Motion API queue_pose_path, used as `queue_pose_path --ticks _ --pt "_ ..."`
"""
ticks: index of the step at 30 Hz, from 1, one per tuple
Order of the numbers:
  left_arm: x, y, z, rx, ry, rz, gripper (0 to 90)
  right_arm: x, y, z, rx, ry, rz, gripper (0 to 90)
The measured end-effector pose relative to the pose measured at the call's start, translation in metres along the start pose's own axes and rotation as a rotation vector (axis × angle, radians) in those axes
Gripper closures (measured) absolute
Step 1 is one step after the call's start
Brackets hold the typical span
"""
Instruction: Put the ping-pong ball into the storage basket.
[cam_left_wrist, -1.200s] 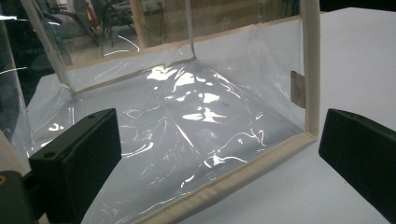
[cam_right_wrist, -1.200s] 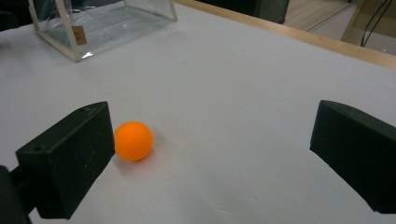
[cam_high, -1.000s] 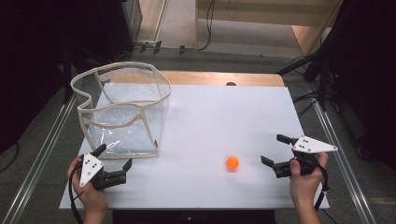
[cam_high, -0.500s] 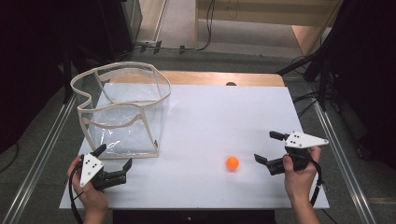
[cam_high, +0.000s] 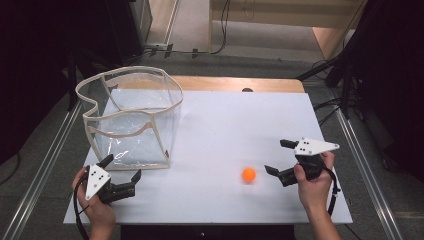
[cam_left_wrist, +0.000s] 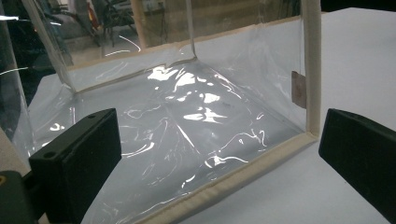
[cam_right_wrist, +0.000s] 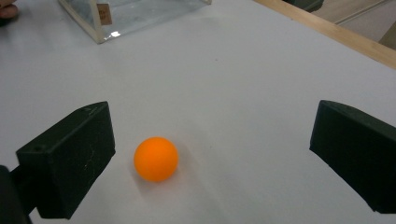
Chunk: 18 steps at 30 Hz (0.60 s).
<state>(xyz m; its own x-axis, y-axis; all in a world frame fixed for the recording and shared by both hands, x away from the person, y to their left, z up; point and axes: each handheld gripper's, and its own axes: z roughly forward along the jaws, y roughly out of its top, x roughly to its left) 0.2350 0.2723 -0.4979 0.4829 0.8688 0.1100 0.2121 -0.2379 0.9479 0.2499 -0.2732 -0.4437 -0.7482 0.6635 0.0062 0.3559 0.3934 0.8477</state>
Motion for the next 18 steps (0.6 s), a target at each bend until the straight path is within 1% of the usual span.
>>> queue_pose_path --ticks 2,5,7,11,18 --pt "0.0 0.0 0.0 0.0 0.001 -0.001 0.0 0.002 0.003 0.005 0.018 0.01 -0.016 0.0" --pt "0.0 0.0 0.0 -0.001 0.002 -0.001 0.0 0.004 0.004 0.008 0.029 0.018 -0.022 0.0" --pt "0.0 0.0 0.0 -0.003 0.003 -0.001 0.0 0.006 0.007 0.011 0.049 0.026 -0.032 0.0" --pt "0.0 0.0 0.0 -0.003 0.003 -0.001 0.0 0.007 0.009 0.015 0.066 0.041 -0.039 0.0" --pt "0.001 0.0 0.0 -0.003 0.003 -0.001 0.0 0.01 0.012 0.024 0.116 0.059 -0.063 0.0"
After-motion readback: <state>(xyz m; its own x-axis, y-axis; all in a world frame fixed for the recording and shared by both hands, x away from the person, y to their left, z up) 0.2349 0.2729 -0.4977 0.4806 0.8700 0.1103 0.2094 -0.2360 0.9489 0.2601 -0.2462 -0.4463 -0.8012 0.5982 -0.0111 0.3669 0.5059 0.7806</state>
